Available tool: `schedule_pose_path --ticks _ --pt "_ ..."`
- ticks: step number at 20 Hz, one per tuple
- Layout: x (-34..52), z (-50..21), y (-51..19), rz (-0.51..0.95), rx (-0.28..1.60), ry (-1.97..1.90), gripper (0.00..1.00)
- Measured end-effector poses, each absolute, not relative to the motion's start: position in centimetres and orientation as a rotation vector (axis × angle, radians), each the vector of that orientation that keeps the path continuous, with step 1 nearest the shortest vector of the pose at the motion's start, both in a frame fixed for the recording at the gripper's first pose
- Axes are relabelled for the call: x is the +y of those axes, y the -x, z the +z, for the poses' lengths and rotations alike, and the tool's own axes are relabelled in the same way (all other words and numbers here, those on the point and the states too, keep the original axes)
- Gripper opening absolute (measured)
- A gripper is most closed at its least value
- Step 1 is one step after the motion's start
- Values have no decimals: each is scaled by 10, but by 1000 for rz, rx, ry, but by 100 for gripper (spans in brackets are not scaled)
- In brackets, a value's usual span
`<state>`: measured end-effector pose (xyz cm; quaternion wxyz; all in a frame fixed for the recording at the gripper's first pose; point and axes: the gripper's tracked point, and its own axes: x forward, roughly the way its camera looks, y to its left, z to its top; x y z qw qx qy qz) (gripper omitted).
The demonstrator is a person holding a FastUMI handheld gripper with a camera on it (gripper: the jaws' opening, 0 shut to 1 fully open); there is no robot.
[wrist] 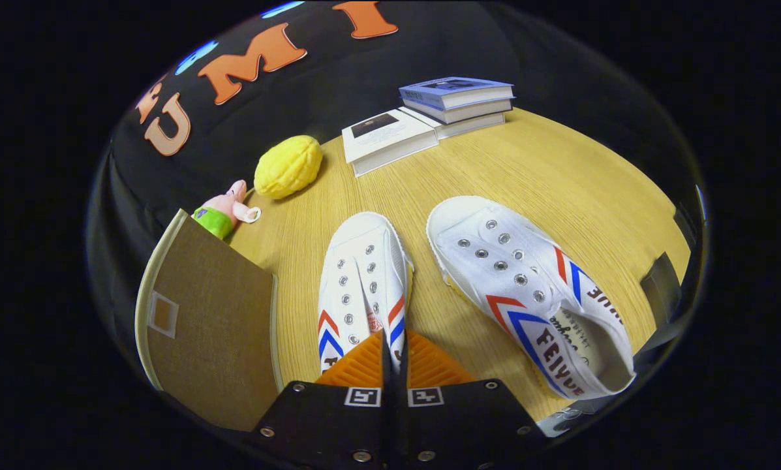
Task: Open the storage box then place both shoes into the box .Put the left shoe in first, then the right shoe, with the right side of both shoes facing outward in a uniform manner.
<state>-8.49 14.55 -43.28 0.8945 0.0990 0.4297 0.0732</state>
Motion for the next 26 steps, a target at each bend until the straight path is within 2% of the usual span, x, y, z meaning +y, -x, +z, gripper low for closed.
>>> schedule_pose_path --ticks 9,16,26 --pt "178 -324 67 216 712 -184 0" --pt "238 -251 72 303 597 -194 0" --pt "365 -262 113 532 624 -142 0"
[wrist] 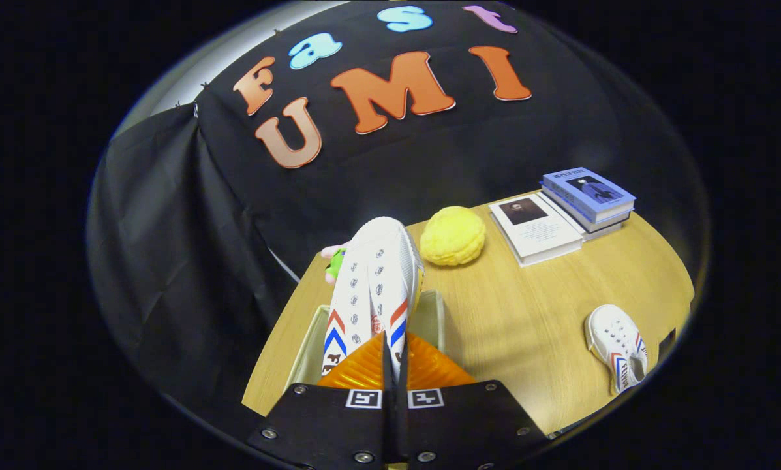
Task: Open the storage box then place both shoes into the box .Put the left shoe in first, then the right shoe, with the right side of both shoes facing outward in a uniform manner.
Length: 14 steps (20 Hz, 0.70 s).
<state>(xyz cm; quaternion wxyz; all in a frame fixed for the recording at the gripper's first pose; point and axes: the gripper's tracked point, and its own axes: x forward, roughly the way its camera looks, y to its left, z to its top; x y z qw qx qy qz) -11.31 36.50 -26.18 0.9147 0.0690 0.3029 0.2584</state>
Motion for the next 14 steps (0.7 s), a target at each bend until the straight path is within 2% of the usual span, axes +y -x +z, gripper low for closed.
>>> schedule_pose_path --ticks 6,14 --pt "390 -290 135 642 678 -11 0" --pt "387 -301 165 667 780 -1 0"
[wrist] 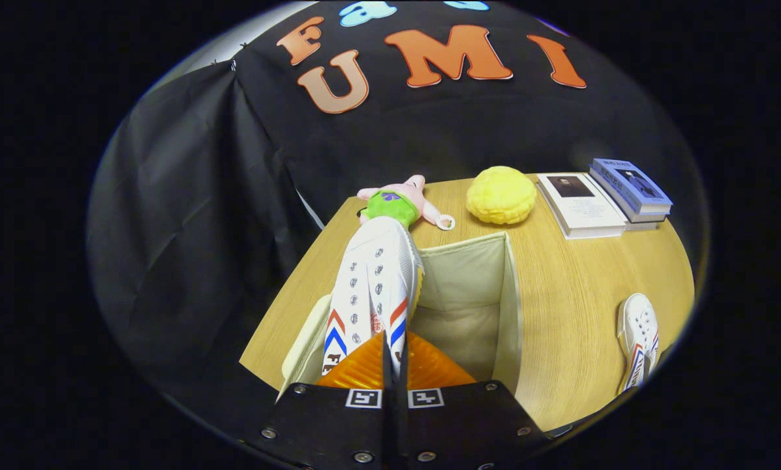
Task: Open the storage box then place both shoes into the box .Put the left shoe in first, then the right shoe, with the right side of both shoes facing outward in a uniform manner.
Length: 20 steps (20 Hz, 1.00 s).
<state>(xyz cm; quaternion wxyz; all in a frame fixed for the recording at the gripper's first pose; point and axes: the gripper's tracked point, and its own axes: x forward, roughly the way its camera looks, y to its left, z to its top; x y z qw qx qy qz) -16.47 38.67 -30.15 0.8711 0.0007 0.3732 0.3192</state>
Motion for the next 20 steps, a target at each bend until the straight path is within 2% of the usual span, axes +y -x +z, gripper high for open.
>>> schedule_pose_path --ticks 8,10,14,20 --pt "393 -320 180 618 909 -23 1" --pt "403 -325 189 639 945 -27 7" --pt "401 -313 184 638 890 32 99" --pt "388 -285 165 626 810 -3 99"
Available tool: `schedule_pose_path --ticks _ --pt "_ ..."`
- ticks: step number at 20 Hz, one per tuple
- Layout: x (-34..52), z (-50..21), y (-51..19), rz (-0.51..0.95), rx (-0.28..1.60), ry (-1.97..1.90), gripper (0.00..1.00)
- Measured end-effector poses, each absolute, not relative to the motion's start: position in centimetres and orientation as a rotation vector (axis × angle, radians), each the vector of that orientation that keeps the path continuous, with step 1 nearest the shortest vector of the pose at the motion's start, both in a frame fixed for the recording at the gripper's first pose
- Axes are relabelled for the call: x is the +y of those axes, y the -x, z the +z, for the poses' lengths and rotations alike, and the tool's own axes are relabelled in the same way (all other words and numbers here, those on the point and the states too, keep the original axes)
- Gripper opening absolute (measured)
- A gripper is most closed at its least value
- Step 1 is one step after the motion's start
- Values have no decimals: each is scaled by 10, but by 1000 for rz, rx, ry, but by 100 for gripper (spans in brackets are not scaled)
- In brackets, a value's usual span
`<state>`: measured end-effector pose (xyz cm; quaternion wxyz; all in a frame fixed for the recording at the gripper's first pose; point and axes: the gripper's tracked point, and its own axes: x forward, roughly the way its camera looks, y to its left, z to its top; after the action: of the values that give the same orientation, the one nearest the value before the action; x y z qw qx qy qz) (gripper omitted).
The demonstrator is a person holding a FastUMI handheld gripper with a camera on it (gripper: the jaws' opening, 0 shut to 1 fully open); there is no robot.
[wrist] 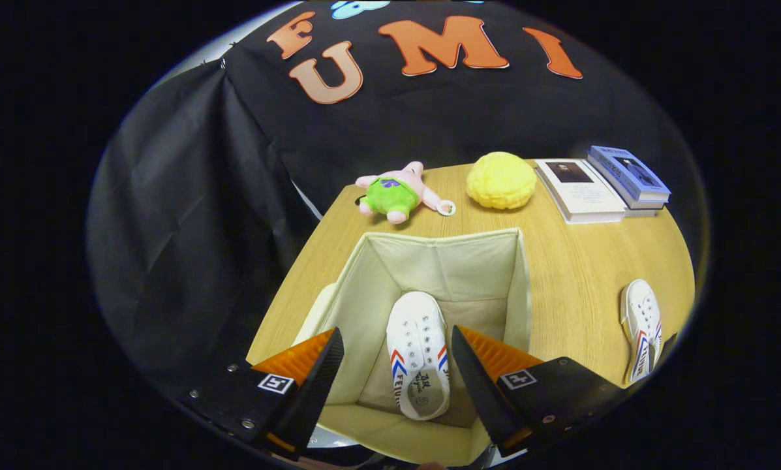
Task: Open the storage box then place both shoes into the box .Put the left shoe in first, then the right shoe, with the right side of both shoes facing outward in a uniform manner.
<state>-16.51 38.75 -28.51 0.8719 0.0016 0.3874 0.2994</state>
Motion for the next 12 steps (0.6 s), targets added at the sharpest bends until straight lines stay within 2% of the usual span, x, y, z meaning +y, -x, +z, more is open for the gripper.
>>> schedule_pose_path --ticks 12 --pt "272 -259 109 442 713 -28 99"
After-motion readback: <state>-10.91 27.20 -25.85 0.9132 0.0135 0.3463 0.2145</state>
